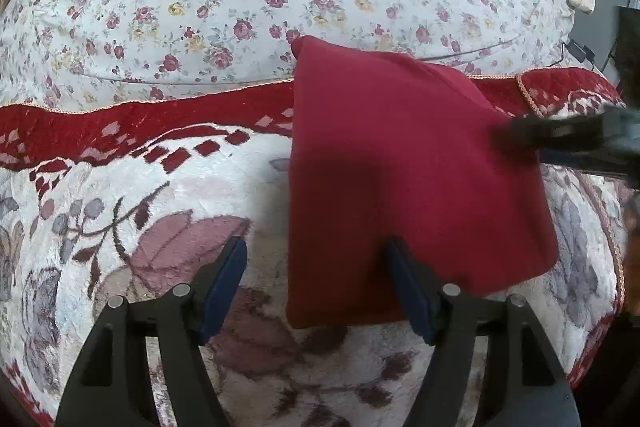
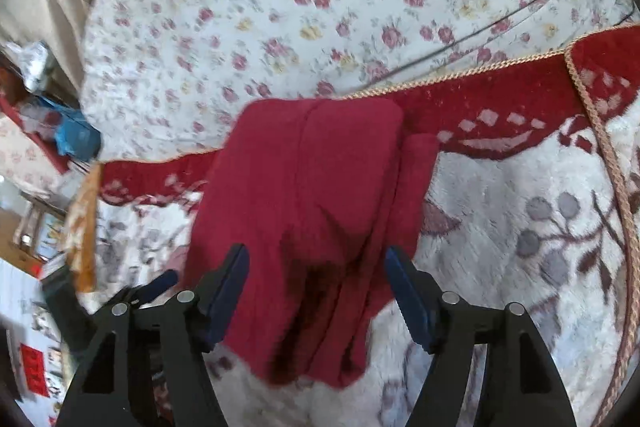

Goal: Fold small clothes

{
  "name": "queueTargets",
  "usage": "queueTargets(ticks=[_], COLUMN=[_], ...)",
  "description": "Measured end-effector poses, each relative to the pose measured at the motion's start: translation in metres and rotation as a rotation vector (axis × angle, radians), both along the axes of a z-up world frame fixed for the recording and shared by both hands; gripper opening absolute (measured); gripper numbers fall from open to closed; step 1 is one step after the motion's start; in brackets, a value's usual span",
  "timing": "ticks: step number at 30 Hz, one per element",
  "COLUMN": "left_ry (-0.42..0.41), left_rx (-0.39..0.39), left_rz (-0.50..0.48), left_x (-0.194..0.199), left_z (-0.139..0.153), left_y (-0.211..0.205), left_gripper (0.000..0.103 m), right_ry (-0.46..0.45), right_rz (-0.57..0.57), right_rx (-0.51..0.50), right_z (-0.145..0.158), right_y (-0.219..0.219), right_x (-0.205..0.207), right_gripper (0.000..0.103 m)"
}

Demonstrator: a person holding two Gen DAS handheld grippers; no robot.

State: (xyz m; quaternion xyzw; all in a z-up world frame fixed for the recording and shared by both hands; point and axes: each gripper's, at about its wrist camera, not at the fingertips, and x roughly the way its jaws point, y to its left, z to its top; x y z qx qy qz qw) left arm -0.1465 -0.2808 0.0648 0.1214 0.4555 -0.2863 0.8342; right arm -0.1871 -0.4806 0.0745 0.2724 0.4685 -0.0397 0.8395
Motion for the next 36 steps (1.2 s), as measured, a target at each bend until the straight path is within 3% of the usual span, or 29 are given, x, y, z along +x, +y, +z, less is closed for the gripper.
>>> queueTargets(ticks=[2, 7, 11, 13, 15, 18, 24, 28, 30, 32, 35, 36], left_ry=[-0.009, 0.015, 0.014, 0.012, 0.013, 0.02, 0.03, 0.054, 0.08, 0.108, 0.125, 0.132], left_rx=[0.007, -0.015, -0.006, -0.007, -0.008, -0.013, -0.024, -0.061, -0.09, -0.117, -0.176, -0.199], left_rz=[-0.001, 0.004, -0.004, 0.001, 0.006, 0.014, 0.016, 0.014, 0.005, -0.008, 0.005, 0.019], left_x=[-0.001, 0.0, -0.001, -0.002, -0.001, 0.001, 0.002, 0.007, 0.009, 0.013, 0.02, 0.023], left_z=[0.0, 0.0, -0.002, -0.001, -0.001, 0.0, -0.001, -0.001, -0.001, 0.001, 0.006, 0.008], left_y=[-0.001, 0.002, -0.002, 0.0, 0.002, 0.002, 0.001, 0.003, 0.003, 0.003, 0.009, 0.012], left_gripper=[0.074, 0.082, 0.083, 0.083, 0.083, 0.083, 0.083, 0.084, 0.084, 0.084, 0.09, 0.092], right_ry=[0.018, -0.028, 0.032, 0.025, 0.023, -0.022, -0.092, 0.026, 0.057, 0.02, -0.015, -0.041], right_rz=[0.028, 0.043, 0.017, 0.019, -0.005, -0.049, -0.025, -0.038, -0.056, -0.081, -0.118, -0.122], right_rx=[-0.021, -0.151, -0.158, -0.17, -0.157, -0.154, -0.213, -0.318, -0.254, -0.149, -0.08, -0.052], right_z=[-0.011, 0.009, -0.019, -0.008, 0.004, 0.021, 0.04, 0.001, -0.022, -0.022, -0.011, -0.009], right_y=[0.006, 0.012, 0.002, 0.005, 0.005, 0.004, 0.014, 0.01, -0.003, -0.018, -0.034, -0.04], right_x=[0.011, -0.005, -0.003, -0.008, -0.014, -0.024, -0.002, 0.026, 0.027, 0.018, 0.001, -0.005], right_gripper=[0.028, 0.022, 0.022, 0.027, 0.04, 0.051, 0.051, 0.049, 0.052, 0.055, 0.081, 0.084])
